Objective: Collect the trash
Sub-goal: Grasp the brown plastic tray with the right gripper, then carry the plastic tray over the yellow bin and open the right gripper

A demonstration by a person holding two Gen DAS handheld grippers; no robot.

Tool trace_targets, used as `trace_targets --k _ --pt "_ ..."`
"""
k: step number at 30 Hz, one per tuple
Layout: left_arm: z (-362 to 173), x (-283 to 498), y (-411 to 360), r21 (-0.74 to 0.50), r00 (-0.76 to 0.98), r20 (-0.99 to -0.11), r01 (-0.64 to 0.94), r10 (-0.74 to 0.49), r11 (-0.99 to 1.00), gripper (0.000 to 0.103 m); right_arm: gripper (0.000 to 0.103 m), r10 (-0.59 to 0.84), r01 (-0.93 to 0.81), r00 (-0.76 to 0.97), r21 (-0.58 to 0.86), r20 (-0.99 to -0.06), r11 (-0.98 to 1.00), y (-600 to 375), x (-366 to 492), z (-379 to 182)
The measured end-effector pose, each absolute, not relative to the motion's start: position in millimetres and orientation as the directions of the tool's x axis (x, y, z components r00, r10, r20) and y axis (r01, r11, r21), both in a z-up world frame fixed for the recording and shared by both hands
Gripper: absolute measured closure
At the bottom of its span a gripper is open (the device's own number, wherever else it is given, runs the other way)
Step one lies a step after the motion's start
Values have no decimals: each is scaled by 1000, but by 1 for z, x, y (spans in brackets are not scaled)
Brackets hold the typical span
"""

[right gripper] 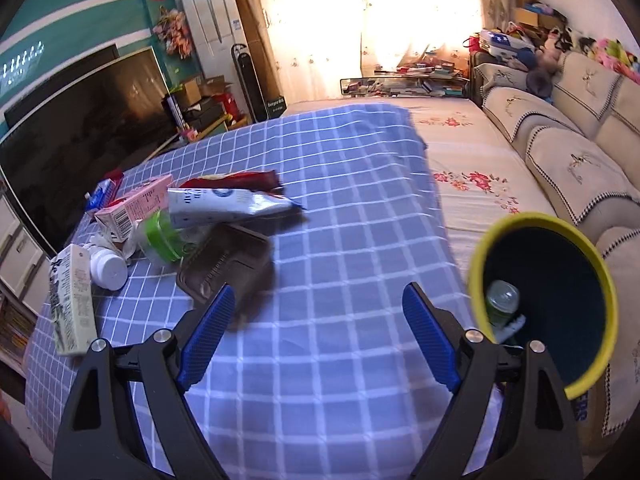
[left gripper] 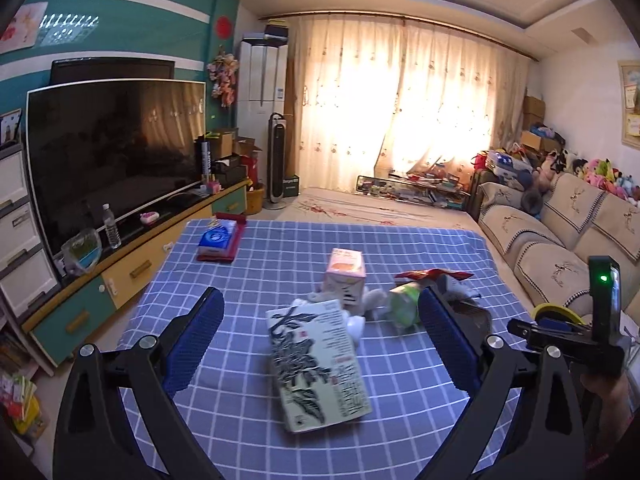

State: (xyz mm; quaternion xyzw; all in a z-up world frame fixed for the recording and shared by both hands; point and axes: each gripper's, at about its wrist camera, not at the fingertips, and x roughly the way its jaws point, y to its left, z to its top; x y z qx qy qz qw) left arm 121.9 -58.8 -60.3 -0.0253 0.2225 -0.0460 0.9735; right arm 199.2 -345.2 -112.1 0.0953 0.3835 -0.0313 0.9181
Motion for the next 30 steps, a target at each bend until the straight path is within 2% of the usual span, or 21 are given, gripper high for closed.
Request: trace_targets --k 7,14,17,19,21,25,30 --pt "-83 130 -30 -129 871 -480 50 -106 990 7 44 -11 150 640 111 -768 982 -328 235 -127" --pt "-94 132 -20 -138 863 -493 42 -105 990 6 50 -13 155 607 102 -795 983 -321 250 -140" --pt "-96 134 -19 -138 858 -503 42 -106 989 6 64 -16 159 606 102 -796 982 -320 251 -140" --pt "-96 134 -19 -142 853 -510 44 -111 989 6 81 -10 160 605 109 -796 981 -321 249 -140" --pt "-98 135 -20 -144 849 -516 44 -113 989 6 93 3 160 607 127 -794 979 -323 247 -140" --pt "-101 134 -23 -137 842 -528 44 -110 990 6 98 27 155 609 153 -793 976 -328 240 -141" --pt "-102 129 -26 -125 834 -543 38 -100 991 6 98 53 145 623 182 -780 973 -334 226 -135"
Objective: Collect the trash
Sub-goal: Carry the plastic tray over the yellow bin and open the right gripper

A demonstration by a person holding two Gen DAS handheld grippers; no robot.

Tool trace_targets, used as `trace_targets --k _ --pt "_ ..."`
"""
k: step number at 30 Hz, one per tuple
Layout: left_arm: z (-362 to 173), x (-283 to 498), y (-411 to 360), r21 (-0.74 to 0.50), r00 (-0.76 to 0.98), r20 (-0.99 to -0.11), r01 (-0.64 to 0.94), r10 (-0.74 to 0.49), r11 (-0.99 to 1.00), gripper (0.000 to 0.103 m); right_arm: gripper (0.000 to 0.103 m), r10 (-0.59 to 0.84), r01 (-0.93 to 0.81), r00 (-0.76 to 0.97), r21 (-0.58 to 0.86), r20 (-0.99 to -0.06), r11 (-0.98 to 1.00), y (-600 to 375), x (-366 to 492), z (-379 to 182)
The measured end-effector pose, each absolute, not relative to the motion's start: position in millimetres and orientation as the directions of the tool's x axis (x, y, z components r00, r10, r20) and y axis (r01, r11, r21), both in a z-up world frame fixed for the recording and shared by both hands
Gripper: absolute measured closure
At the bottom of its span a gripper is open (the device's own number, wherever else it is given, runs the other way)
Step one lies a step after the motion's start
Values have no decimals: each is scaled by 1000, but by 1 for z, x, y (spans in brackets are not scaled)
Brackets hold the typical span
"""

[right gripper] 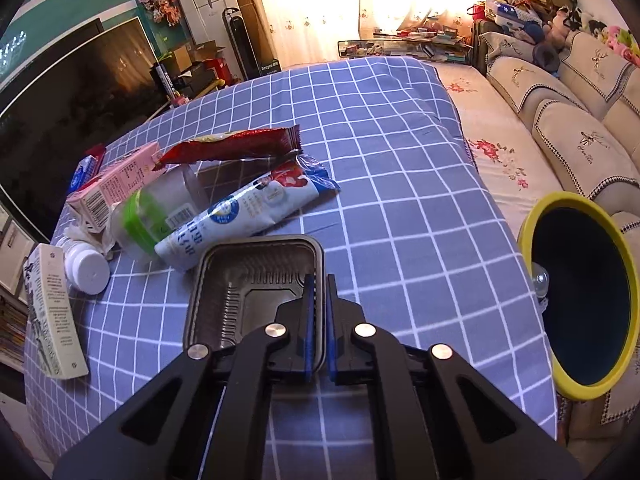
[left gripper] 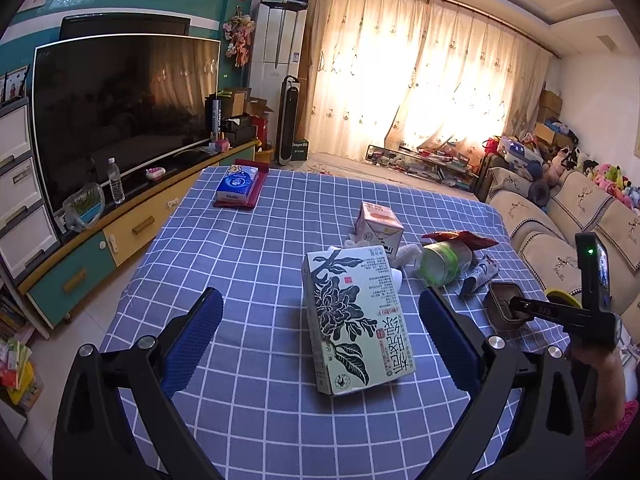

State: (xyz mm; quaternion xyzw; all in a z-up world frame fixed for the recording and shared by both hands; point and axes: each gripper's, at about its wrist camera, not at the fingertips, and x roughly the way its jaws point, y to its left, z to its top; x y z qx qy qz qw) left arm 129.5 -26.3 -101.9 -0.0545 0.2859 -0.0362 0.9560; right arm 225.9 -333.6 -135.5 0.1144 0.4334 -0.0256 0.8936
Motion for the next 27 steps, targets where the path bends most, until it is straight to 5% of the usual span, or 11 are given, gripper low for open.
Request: trace_targets --k 8,19,27 --pt "-102 128 -37 -110 824 -556 55 -107 992 6 98 23 181 675 196 -737 964 -361 194 -113" --pt "-110 139 -54 -98 799 -589 81 -123 992 6 98 -245 498 646 156 -723 853 -486 147 -115" --pt "-112 145 -60 -99 790 -606 46 -97 994 6 95 -310 597 579 132 -754 792 -539 137 -138"
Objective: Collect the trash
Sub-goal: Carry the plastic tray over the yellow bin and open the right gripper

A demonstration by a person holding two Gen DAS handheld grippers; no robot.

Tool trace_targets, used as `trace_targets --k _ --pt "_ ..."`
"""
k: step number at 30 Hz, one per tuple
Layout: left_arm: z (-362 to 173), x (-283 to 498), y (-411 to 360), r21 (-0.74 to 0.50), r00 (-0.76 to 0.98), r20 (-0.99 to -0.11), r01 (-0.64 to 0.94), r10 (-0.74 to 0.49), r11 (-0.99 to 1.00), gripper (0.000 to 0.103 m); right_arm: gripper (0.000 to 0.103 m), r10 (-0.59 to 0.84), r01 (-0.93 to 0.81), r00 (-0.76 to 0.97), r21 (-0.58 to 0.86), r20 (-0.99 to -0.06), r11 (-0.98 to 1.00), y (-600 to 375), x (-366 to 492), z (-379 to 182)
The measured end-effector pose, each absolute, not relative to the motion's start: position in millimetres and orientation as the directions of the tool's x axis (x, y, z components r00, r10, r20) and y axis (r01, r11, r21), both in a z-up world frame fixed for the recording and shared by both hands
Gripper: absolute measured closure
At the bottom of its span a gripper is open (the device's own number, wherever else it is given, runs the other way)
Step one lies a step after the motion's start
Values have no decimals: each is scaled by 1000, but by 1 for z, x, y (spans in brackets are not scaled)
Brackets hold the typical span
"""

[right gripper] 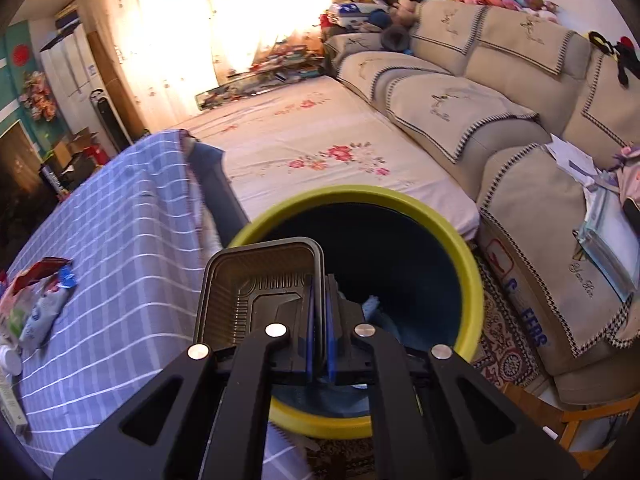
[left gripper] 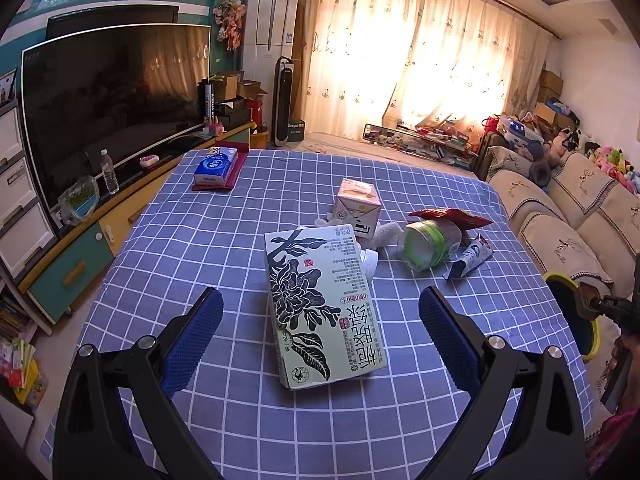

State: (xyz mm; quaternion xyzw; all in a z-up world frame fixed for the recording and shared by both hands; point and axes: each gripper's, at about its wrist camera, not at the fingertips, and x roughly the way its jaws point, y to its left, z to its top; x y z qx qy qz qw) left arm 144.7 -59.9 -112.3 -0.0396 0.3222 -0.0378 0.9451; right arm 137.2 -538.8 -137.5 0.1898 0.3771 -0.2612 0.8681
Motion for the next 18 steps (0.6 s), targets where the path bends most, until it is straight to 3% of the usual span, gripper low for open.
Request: trace_targets --k 3,4,8,12,18 --pt "-112 145 -62 -92 791 -606 36 -85 995 6 56 -320 614 585 149 -746 776 -548 132 -141" --pt "-112 145 -63 -91 791 -606 34 -82 995 6 53 -325 617 585 148 -743 773 -549 131 -142" --pt "-114 147 -68 -92 785 -615 30 -80 995 6 53 -319 618 604 177 -730 766 -553 124 -138" --pt "-121 152 -71 -94 773 -630 18 -73 995 6 45 -311 592 652 208 -692 779 -545 118 -128" --pt "-138 163 -80 -59 754 -657 -20 -24 998 6 44 -275 539 689 221 -670 813 -526 124 -120"
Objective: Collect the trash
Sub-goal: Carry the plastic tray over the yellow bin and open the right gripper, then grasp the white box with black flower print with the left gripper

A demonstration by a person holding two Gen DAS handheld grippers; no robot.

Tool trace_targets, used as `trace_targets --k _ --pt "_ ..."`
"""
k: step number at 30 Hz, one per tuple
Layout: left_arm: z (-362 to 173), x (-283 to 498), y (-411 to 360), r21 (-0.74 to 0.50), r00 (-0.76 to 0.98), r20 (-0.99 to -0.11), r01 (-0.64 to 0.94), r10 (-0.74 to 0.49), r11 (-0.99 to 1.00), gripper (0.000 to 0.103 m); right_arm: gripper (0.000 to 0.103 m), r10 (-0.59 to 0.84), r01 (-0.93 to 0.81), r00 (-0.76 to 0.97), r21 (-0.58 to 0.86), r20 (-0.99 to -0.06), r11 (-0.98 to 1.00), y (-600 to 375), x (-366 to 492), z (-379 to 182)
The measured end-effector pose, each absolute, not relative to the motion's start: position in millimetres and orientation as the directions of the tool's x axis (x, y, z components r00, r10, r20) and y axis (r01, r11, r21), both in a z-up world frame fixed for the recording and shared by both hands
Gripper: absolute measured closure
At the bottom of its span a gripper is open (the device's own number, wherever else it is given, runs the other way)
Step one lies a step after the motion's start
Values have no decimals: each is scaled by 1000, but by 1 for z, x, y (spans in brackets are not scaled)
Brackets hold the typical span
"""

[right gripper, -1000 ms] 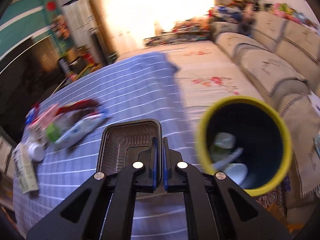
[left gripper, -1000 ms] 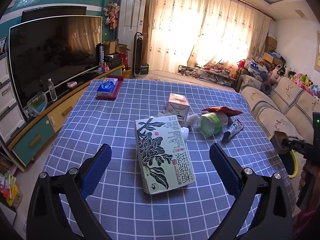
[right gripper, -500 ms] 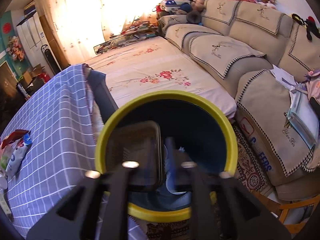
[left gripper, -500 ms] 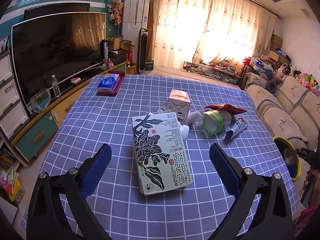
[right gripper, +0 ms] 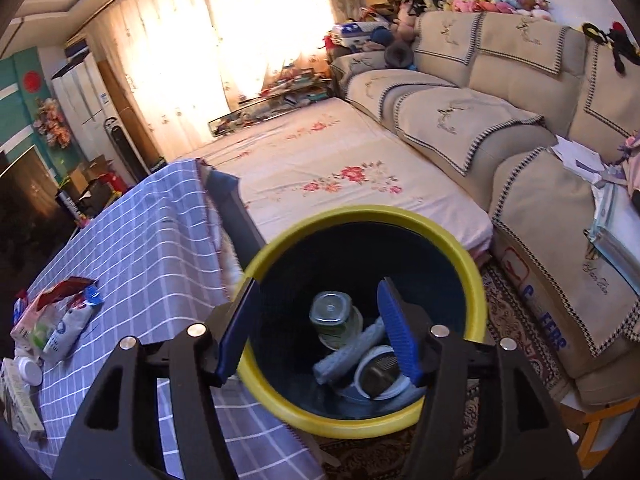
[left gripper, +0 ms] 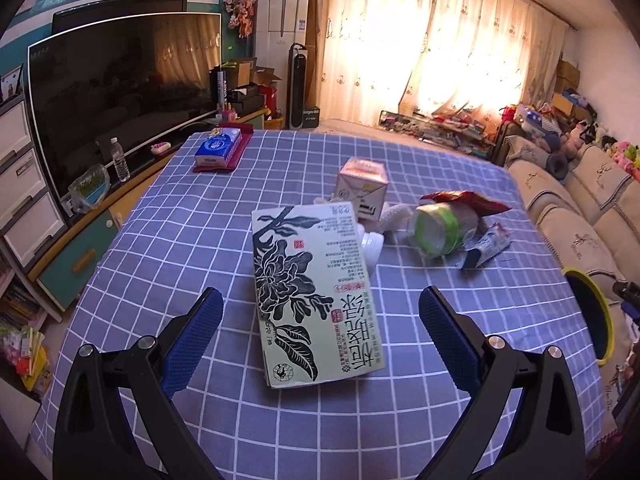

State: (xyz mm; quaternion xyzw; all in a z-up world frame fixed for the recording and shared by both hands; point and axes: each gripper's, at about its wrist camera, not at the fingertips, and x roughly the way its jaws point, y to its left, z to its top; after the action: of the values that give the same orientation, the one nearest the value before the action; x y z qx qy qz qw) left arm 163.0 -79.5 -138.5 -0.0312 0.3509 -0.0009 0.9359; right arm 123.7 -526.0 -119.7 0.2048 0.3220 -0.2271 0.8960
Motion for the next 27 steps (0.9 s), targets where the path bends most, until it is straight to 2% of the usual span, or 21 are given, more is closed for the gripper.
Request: trace_targets --k 8,22,27 --pt "-159 187 -78 -20 723 -687 -113 69 993 6 44 -229 500 697 231 -680 835 -514 136 -126" --pt "-177 213 -83 -9 685 -723 -138 88 990 7 44 -187 475 706 260 -683 841 -517 138 -133" --pt "-177 214 -83 -9 685 -723 -147 95 989 19 43 -184 473 708 265 -682 840 -519 139 -134"
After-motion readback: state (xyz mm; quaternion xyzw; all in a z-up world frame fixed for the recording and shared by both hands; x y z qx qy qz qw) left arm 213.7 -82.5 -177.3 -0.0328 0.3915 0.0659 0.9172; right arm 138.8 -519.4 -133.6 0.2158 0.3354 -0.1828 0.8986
